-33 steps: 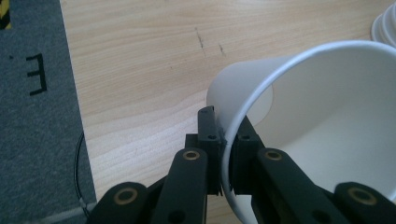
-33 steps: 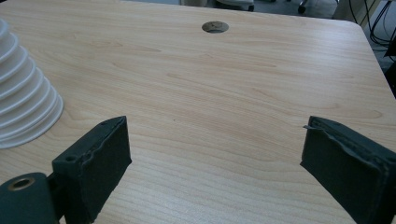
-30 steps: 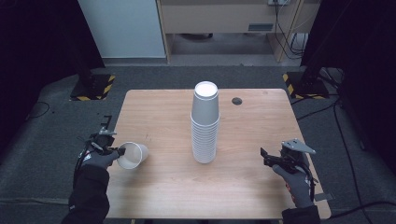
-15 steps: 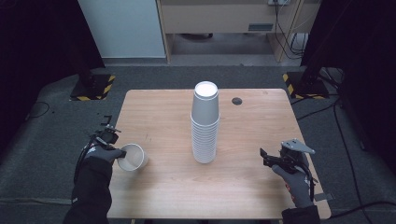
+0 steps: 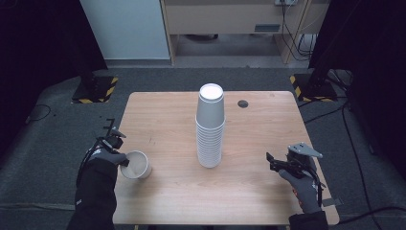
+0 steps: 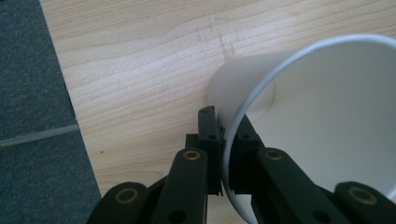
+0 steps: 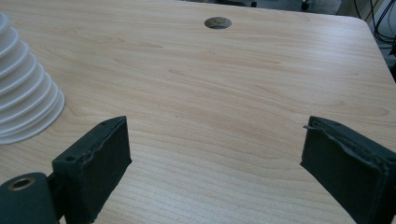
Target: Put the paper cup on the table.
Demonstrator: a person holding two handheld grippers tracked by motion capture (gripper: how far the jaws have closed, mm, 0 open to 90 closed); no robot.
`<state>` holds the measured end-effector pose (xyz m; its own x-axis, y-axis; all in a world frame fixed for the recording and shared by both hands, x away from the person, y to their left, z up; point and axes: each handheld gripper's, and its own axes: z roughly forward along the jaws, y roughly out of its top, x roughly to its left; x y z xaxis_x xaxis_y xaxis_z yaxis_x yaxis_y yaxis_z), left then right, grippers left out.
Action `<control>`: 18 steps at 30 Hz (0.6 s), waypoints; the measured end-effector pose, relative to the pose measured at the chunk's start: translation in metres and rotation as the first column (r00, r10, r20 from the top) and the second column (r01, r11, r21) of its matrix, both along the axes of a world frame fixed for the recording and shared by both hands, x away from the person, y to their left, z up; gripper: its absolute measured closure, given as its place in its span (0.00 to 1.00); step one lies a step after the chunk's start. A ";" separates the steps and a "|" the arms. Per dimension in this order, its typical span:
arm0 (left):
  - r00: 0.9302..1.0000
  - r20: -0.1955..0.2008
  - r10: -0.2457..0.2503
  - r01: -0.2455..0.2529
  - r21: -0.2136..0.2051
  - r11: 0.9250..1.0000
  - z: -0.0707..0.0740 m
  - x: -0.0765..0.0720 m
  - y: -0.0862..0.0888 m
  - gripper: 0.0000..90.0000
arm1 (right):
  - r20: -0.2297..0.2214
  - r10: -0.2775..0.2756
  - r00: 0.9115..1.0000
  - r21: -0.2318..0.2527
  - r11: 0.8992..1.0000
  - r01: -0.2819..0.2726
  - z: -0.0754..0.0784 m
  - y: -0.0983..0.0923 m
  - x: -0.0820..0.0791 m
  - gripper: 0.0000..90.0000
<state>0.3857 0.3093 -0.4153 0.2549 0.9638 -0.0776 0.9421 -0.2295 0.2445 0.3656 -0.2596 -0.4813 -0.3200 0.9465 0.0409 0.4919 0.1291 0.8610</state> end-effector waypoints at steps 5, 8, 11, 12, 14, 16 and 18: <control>1.000 0.017 0.013 -0.013 -0.010 1.000 -0.001 0.003 -0.002 0.91 | 0.001 0.000 1.000 0.001 1.000 0.000 0.000 0.000 0.000 0.09; 0.998 0.062 0.025 -0.024 -0.027 0.999 -0.003 0.004 -0.003 0.85 | 0.001 -0.001 1.000 0.002 1.000 0.001 0.000 0.000 0.000 0.09; 0.996 0.081 0.025 -0.023 -0.026 0.999 -0.004 0.004 -0.002 0.79 | -0.001 0.000 1.000 0.005 1.000 0.000 0.001 0.000 0.000 0.09; 0.995 0.092 0.028 -0.025 -0.030 0.999 -0.004 0.003 -0.001 0.77 | -0.001 0.000 1.000 0.005 1.000 0.000 0.001 0.000 0.000 0.09; 0.987 0.155 0.038 -0.031 -0.045 0.999 -0.003 0.000 0.002 0.68 | 0.001 -0.001 1.000 0.003 1.000 0.001 0.001 0.000 0.000 0.09; 0.974 0.222 0.047 -0.032 -0.068 0.997 -0.002 -0.004 0.003 0.62 | 0.002 0.000 1.000 0.002 1.000 0.000 0.001 -0.001 0.000 0.09; 0.964 0.260 0.053 -0.035 -0.072 0.997 -0.002 -0.007 0.004 0.58 | 0.000 -0.001 1.000 0.003 1.000 0.001 0.001 -0.001 -0.001 0.09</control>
